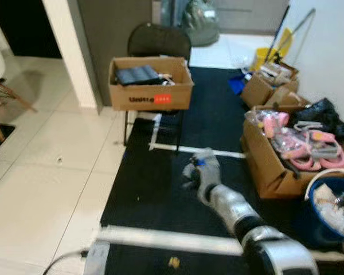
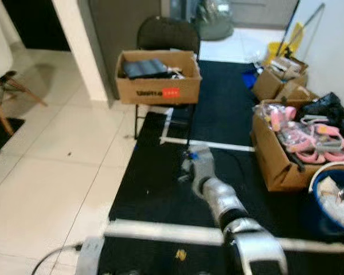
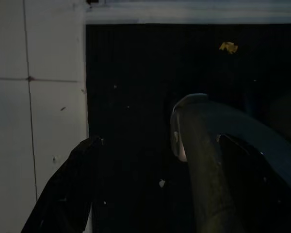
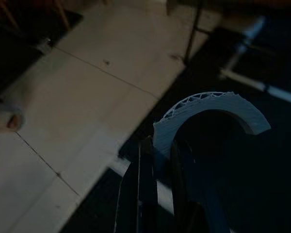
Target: Picking trash to rubbish bin
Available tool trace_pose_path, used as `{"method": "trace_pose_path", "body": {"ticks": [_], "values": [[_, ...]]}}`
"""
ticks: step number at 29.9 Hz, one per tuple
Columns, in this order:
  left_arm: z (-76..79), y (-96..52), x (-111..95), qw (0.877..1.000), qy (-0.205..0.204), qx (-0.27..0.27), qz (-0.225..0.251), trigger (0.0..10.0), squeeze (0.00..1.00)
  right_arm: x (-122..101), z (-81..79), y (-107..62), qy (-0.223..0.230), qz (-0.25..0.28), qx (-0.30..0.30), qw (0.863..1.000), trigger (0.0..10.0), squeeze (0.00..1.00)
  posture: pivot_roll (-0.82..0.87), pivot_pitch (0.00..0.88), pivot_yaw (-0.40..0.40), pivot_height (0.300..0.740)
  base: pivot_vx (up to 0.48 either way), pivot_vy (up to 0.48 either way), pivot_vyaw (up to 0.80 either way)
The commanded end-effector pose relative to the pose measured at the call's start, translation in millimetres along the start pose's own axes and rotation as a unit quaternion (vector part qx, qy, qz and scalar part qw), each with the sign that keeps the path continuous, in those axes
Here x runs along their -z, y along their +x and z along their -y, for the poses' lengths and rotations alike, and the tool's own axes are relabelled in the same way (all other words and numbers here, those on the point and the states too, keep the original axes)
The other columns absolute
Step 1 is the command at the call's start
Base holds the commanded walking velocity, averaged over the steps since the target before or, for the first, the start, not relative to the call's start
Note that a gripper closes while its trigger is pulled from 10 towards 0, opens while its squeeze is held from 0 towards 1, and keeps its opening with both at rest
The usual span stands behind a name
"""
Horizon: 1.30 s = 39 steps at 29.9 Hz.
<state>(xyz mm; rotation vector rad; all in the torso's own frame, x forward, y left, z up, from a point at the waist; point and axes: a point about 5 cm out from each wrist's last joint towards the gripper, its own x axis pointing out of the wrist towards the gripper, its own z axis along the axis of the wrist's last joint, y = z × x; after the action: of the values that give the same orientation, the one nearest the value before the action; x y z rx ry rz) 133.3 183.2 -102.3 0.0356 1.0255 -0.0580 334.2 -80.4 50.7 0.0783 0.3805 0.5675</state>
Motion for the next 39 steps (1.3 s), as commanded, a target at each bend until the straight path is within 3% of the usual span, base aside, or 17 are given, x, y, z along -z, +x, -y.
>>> {"method": "trace_pose_path", "body": {"ticks": [1, 6, 14, 39], "values": [[3.8, -2.7, 15, 1.000, -0.002, 0.005, -0.028, 10.0, 0.00, 0, 7.2, -3.1, 0.002, 0.003, 0.012, 1.000, 10.0, 0.00, -0.01, 0.048, 0.001, 0.740, 0.375, 0.000, 0.00], [3.4, -3.3, 17, 1.000, -0.002, 0.005, -0.030, 10.0, 0.00, -5, -0.2, 2.0, -0.016, 0.000, 0.001, 1.000, 10.0, 0.00, -0.01, 0.050, 0.009, 0.740, 0.375, 0.000, -0.16], [1.5, -3.5, 17, 0.999, 0.004, 0.007, -0.031, 10.0, 0.00, 0, -4.1, 1.7, 0.000, -0.005, -0.013, 1.000, 10.0, 0.00, -0.01, 0.052, 0.016, 0.740, 0.378, 0.000, -0.80], [1.2, -4.0, 18, 0.999, 0.010, 0.009, -0.033, 10.0, 0.00, 3, -13.5, 3.9, -0.005, -0.002, -0.039, 0.999, 10.0, 0.00, -0.01, 0.061, 0.020, 0.740, 0.429, 0.000, 0.00]]}}
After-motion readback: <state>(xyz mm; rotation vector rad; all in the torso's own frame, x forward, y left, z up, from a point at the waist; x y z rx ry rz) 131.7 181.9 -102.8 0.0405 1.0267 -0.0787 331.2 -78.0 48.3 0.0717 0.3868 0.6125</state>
